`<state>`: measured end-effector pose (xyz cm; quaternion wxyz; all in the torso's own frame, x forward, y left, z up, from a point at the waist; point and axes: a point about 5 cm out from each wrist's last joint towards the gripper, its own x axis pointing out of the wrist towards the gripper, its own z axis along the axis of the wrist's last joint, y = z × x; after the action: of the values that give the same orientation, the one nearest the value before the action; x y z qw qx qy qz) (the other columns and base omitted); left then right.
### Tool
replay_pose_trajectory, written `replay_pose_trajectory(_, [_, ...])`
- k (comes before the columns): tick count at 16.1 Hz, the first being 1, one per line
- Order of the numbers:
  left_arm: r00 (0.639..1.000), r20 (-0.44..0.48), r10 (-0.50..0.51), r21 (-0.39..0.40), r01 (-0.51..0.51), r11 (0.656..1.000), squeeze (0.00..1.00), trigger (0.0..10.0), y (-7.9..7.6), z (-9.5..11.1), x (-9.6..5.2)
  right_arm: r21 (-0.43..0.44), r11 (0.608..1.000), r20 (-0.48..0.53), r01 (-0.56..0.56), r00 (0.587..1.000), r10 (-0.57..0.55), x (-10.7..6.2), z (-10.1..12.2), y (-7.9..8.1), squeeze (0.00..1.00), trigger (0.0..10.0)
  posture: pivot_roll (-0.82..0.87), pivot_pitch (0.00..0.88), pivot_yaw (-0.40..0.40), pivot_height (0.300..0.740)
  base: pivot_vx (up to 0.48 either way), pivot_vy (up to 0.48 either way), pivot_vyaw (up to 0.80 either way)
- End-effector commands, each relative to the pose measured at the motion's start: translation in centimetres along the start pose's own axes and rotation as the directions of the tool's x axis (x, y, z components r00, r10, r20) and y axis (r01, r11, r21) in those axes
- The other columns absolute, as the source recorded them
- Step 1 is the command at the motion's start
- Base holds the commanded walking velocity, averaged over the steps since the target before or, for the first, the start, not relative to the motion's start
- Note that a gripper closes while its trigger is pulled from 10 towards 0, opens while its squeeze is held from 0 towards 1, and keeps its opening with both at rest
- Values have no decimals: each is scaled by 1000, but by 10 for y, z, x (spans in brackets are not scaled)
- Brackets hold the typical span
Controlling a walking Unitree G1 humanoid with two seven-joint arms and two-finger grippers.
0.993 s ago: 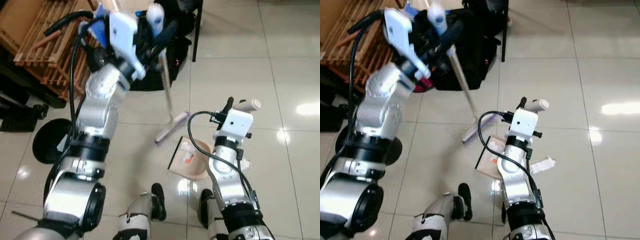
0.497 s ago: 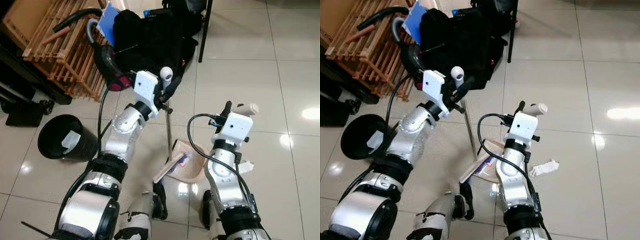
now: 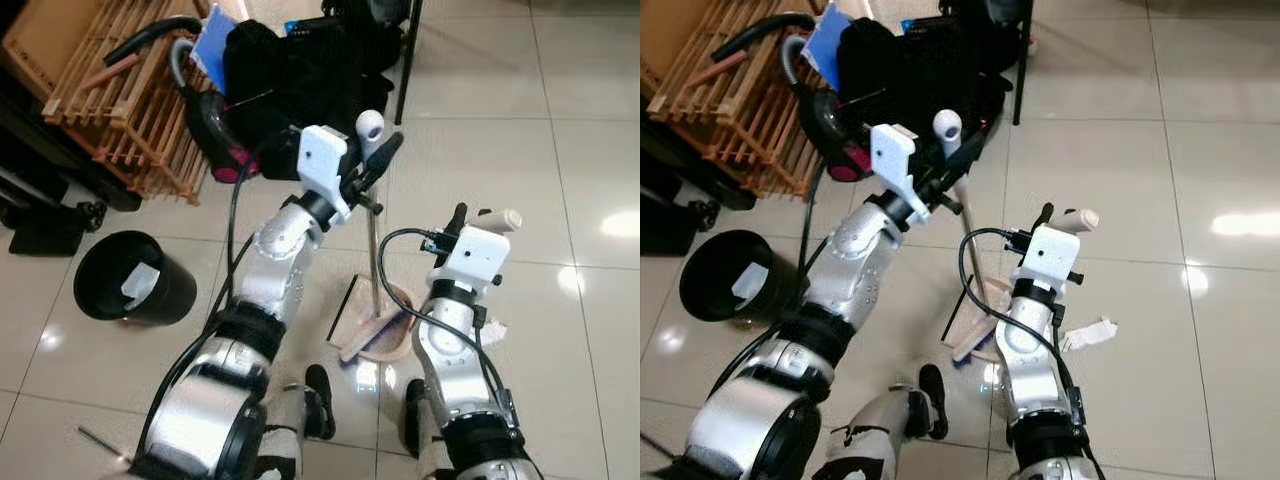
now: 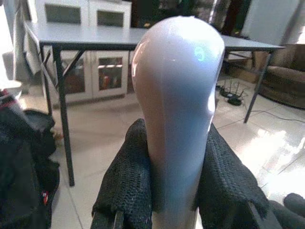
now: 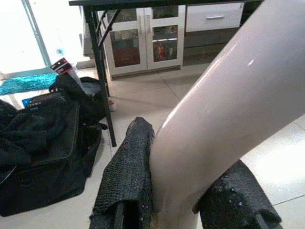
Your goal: Sweep floor
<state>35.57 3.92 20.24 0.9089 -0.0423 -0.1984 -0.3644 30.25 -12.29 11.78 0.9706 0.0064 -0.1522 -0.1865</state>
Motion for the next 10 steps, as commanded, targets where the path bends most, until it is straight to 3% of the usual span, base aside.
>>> replay_pose_trajectory(1, [1000, 19, -7, 31, 7, 999, 0, 10000, 5, 7, -9, 10, 1000, -14, -6, 1000, 6, 0, -2, 1, 0, 10000, 64, 282, 148, 740, 0, 0, 0])
replay_pose_trajectory(4, [999, 32, -36, 50, 34, 998, 0, 10000, 11, 19, -19, 1, 1000, -1, -18, 1000, 18, 9, 0, -2, 0, 10000, 64, 277, 136, 740, 0, 0, 0])
replay_pose_trajectory(5, [1000, 16, -23, 95, 21, 995, 0, 10000, 19, 29, -26, -1, 1000, 7, -18, 1000, 18, 12, 2, -4, 0, 10000, 62, 271, 126, 740, 0, 0, 0])
replay_pose_trajectory(10, [981, 52, 189, 155, -195, 969, 0, 10000, 64, 91, -52, 8, 1000, -4, -21, 1000, 21, 26, 4, -18, 0, 10000, 63, 216, 88, 740, 0, 0, 0])
